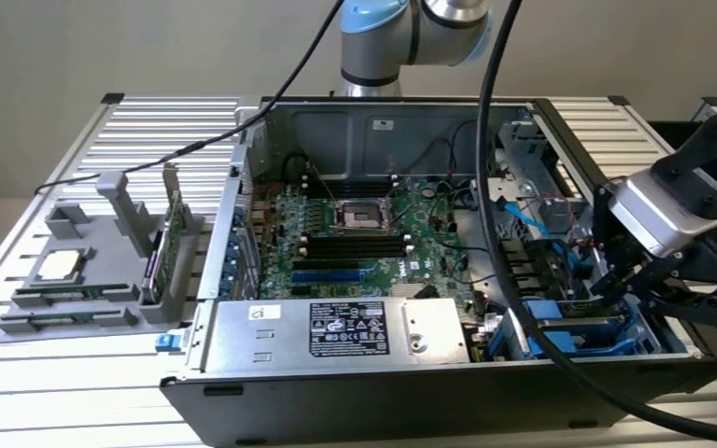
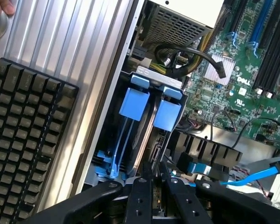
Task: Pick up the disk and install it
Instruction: 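Insert the first disk wire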
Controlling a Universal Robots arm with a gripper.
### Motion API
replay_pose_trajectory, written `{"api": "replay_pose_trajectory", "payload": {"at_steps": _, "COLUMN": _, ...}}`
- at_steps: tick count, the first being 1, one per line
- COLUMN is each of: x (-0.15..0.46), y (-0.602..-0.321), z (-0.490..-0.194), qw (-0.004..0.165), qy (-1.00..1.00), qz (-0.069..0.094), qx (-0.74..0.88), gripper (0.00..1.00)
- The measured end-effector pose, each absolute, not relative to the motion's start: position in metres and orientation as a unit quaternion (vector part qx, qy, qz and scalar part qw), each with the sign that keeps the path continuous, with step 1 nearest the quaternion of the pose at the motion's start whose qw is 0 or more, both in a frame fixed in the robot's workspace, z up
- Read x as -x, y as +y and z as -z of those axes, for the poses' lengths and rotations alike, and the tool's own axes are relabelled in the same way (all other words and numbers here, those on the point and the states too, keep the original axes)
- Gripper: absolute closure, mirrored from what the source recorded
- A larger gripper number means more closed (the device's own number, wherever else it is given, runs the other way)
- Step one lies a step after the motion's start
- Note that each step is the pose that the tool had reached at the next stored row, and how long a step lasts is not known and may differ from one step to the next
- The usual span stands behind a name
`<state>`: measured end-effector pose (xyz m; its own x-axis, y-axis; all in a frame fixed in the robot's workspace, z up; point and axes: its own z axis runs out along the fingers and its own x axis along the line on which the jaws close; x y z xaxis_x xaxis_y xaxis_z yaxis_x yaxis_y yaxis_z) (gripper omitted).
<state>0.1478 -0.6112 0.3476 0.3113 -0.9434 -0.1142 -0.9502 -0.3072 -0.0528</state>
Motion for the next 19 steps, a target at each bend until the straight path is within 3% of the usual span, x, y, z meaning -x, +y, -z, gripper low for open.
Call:
{"api": "replay_pose_trajectory", "payload": {"at_steps": 6, "x": -0.1476, "y": -0.6112, "z": -0.3477, "qw": 0.051, "qy": 0.6, "qz": -0.035, "qx": 0.798, "gripper": 0.83}}
{"api": "replay_pose_trajectory", "payload": {"at_steps": 11, "x": -0.1473, "y": -0.6051, "z": -0.3476, "qw": 0.032, "qy": 0.601, "qz": -0.037, "qx": 0.798, "gripper": 0.83}}
{"api": "replay_pose_trajectory", "payload": {"at_steps": 19, "x": -0.1474, "y": -0.6048, "z": -0.3475, "qw": 0.027, "qy": 0.609, "qz": -0.042, "qx": 0.792, "gripper": 0.83}}
